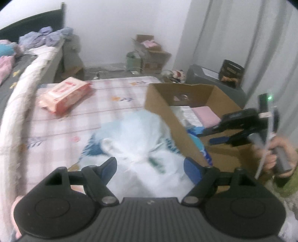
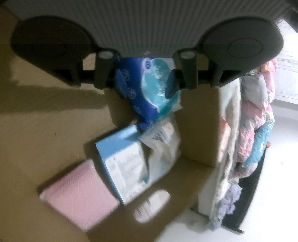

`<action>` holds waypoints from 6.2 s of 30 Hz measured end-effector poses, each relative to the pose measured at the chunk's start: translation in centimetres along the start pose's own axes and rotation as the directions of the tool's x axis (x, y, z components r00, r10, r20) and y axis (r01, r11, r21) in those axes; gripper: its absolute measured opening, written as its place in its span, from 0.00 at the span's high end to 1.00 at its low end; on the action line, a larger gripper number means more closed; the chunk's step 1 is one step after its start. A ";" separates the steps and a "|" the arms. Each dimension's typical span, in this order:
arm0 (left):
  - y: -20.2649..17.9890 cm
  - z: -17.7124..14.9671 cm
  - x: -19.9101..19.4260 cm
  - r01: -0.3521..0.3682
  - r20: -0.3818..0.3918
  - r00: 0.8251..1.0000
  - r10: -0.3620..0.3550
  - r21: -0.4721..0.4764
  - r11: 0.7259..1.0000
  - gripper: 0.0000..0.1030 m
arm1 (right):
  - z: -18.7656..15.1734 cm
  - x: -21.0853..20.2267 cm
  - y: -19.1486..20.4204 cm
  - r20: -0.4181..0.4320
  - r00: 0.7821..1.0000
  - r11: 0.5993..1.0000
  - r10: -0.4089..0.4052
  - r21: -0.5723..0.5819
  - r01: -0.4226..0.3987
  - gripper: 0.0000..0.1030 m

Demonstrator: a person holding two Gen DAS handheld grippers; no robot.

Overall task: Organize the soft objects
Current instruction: 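Move both tools back over the bed toward the pink pig plush, then grasp the pink pig plush with both grippers and lift it, then carry the pink pig plush into the cardboard box and release it, then lower the pink-white plush doll into the box with the right gripper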

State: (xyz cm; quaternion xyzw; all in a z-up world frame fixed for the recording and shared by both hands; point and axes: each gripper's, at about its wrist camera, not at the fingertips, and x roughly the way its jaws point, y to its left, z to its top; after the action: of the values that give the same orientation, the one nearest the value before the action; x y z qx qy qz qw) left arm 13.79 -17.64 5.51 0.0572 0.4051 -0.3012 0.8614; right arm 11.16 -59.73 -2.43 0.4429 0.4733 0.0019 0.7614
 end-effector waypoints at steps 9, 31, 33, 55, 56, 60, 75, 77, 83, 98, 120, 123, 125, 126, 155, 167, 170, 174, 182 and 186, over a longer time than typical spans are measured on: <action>6.0 -4.3 -5.8 -0.091 0.048 0.994 0.098 -0.123 0.988 0.21 | -4.6 -7.0 5.9 0.078 0.974 0.970 0.214 -0.136 -0.202 0.50; 12.1 -14.0 -9.7 -0.167 0.042 0.982 0.184 -0.258 0.952 0.21 | -18.8 3.9 19.4 -0.310 0.892 0.881 0.330 -0.237 -0.409 0.48; 12.6 -13.8 -9.1 -0.176 0.038 0.981 0.192 -0.255 0.951 0.22 | -19.4 5.3 20.6 -0.334 0.894 0.882 0.300 -0.260 -0.394 0.48; 18.3 -12.1 -3.5 -0.220 -0.106 0.975 0.196 -0.322 0.921 0.23 | -21.1 21.6 33.8 -0.442 0.887 0.763 -0.137 -0.618 -0.190 0.18; 18.4 -12.1 -3.4 -0.214 -0.106 0.976 0.189 -0.328 0.920 0.23 | -21.2 21.9 34.0 -0.438 0.887 0.755 -0.148 -0.629 -0.184 0.17; 18.2 -11.9 -3.2 -0.198 -0.093 0.980 0.176 -0.347 0.917 0.22 | -21.4 22.5 34.0 -0.448 0.880 0.754 -0.156 -0.630 -0.187 0.13; 15.7 -10.6 -8.4 -0.186 0.046 0.976 0.214 -0.340 0.922 0.22 | -21.1 17.9 33.5 -0.460 0.888 0.802 -0.008 -0.534 -0.269 0.19; 14.8 -10.0 -9.8 -0.189 0.081 0.971 0.226 -0.323 0.927 0.22 | -20.8 16.6 33.7 -0.461 0.886 0.804 0.037 -0.513 -0.300 0.19; 11.5 -8.1 -12.6 -0.172 0.178 0.959 0.222 -0.256 0.951 0.20 | -19.3 11.6 33.3 -0.446 0.876 0.808 0.182 -0.440 -0.392 0.19; -2.7 -1.3 -8.2 0.034 0.261 0.964 -0.049 0.063 0.997 0.19 | -11.6 -3.5 20.8 -0.179 0.917 0.873 0.356 -0.288 -0.394 0.19; -15.9 4.2 12.7 0.199 -0.023 0.980 -0.198 0.186 0.962 0.19 | 0.4 -6.7 -2.3 -0.002 0.973 0.972 0.229 0.054 -0.228 0.18; -15.2 4.0 14.7 0.221 -0.095 0.973 -0.208 0.153 0.963 0.19 | 1.6 -4.6 -3.8 -0.033 0.975 0.972 0.218 0.100 -0.214 0.17; -15.1 3.8 15.9 0.241 -0.145 0.964 -0.222 0.130 0.962 0.21 | 2.2 -3.4 -4.3 -0.040 0.985 0.981 0.171 0.103 -0.166 0.17; -15.1 3.6 16.4 0.246 -0.161 0.961 -0.225 0.127 0.961 0.21 | 2.5 -2.9 -4.6 -0.041 0.988 0.984 0.148 0.102 -0.143 0.17; -8.5 1.6 4.0 0.140 -0.004 0.990 -0.141 0.146 0.979 0.20 | -2.6 -7.1 3.7 0.133 0.967 0.792 -0.217 -0.555 0.254 0.17; -1.3 -0.8 0.4 0.025 0.023 0.999 -0.025 -0.002 1.000 0.20 | -6.9 0.6 6.4 0.174 0.851 0.306 -0.496 -0.882 0.359 0.16; -0.5 -1.1 0.1 0.018 0.028 0.999 -0.018 -0.023 1.000 0.20 | -7.8 1.8 6.3 0.235 0.805 0.183 -0.544 -0.903 0.388 0.16; 0.0 -1.4 -0.1 0.023 0.029 0.999 -0.022 -0.030 0.999 0.20 | -6.7 1.7 5.8 0.257 0.789 0.223 -0.557 -0.870 0.440 0.30; -0.1 -1.6 0.0 0.031 0.034 0.999 -0.029 -0.035 0.999 0.20 | -0.9 -4.1 3.6 0.110 0.948 0.772 -0.299 -0.557 0.308 0.35; -0.1 -1.6 -0.1 0.030 0.034 0.999 -0.028 -0.038 0.999 0.20 | 1.2 -5.8 0.7 0.079 0.996 0.956 -0.050 -0.285 0.070 0.34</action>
State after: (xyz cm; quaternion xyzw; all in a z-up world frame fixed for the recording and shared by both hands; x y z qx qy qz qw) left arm 12.61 -17.13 4.49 0.0296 0.3974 -0.3067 0.8644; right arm 9.09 -62.59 2.42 0.3129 0.4541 0.0318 0.8336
